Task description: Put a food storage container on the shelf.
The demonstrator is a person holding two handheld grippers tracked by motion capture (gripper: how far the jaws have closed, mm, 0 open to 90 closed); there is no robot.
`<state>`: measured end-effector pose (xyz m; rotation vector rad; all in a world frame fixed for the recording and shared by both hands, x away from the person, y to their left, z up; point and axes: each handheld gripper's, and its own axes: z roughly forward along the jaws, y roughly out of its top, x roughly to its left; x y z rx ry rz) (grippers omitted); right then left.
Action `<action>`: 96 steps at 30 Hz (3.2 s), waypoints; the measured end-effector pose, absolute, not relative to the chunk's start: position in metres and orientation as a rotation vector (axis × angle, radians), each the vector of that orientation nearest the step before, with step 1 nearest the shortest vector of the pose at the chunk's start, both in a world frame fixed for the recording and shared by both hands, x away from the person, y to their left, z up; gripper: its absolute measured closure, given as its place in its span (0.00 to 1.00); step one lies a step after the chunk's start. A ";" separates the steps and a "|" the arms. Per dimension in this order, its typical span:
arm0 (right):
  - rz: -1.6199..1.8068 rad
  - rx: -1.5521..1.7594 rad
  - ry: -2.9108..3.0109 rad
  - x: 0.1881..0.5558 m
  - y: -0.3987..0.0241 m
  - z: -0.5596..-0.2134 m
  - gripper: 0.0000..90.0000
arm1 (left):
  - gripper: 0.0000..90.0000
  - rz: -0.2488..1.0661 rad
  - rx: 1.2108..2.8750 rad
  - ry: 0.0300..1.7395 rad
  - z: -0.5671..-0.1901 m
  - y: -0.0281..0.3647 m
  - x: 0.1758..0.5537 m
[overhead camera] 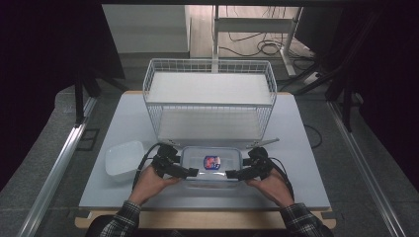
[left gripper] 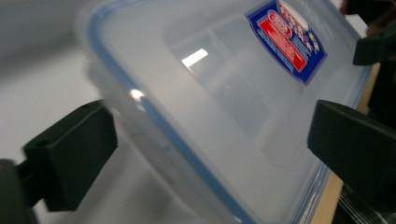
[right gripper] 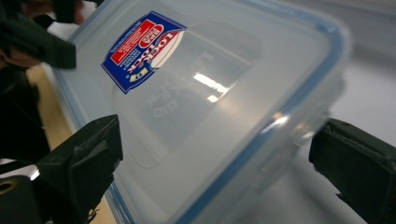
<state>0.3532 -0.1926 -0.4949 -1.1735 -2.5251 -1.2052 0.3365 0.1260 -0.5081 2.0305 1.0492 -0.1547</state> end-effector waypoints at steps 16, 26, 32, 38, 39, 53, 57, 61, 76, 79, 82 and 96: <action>-1.127 -1.206 -2.396 0.351 -0.206 -0.491 0.24 | 0.21 -0.252 1.963 1.068 -0.509 0.145 0.322; -1.203 -1.239 -2.335 0.337 -0.222 -0.482 0.49 | 0.46 -0.261 1.864 1.078 -0.507 0.160 0.303; -1.273 -1.275 -2.423 0.328 -0.219 -0.475 0.51 | 0.54 -0.195 1.850 1.090 -0.502 0.158 0.303; -1.334 -1.271 -2.455 0.328 -0.219 -0.475 0.51 | 0.55 -0.178 1.827 1.082 -0.503 0.157 0.304; -1.334 -1.271 -2.455 0.328 -0.219 -0.475 0.51 | 0.56 -0.178 1.827 1.082 -0.503 0.157 0.304; -1.481 -1.224 -2.484 0.341 -0.221 -0.437 0.51 | 0.59 -0.112 1.752 1.023 -0.467 0.162 0.314; -1.516 -1.214 -2.495 0.346 -0.220 -0.423 0.51 | 0.59 -0.077 1.745 1.006 -0.450 0.163 0.320; -1.563 -1.197 -2.509 0.356 -0.219 -0.403 0.51 | 0.59 -0.048 1.742 0.993 -0.434 0.163 0.328; -1.637 -1.177 -2.526 0.385 -0.214 -0.363 0.51 | 0.59 -0.003 1.736 0.963 -0.388 0.169 0.362; -1.651 -1.172 -2.537 0.390 -0.212 -0.352 0.51 | 0.59 -0.001 1.730 0.962 -0.381 0.170 0.366; -1.665 -1.172 -2.540 0.396 -0.210 -0.342 0.51 | 0.58 0.012 1.729 0.960 -0.368 0.172 0.374; -1.716 -1.166 -2.541 0.421 -0.206 -0.311 0.50 | 0.58 0.049 1.737 0.951 -0.332 0.175 0.399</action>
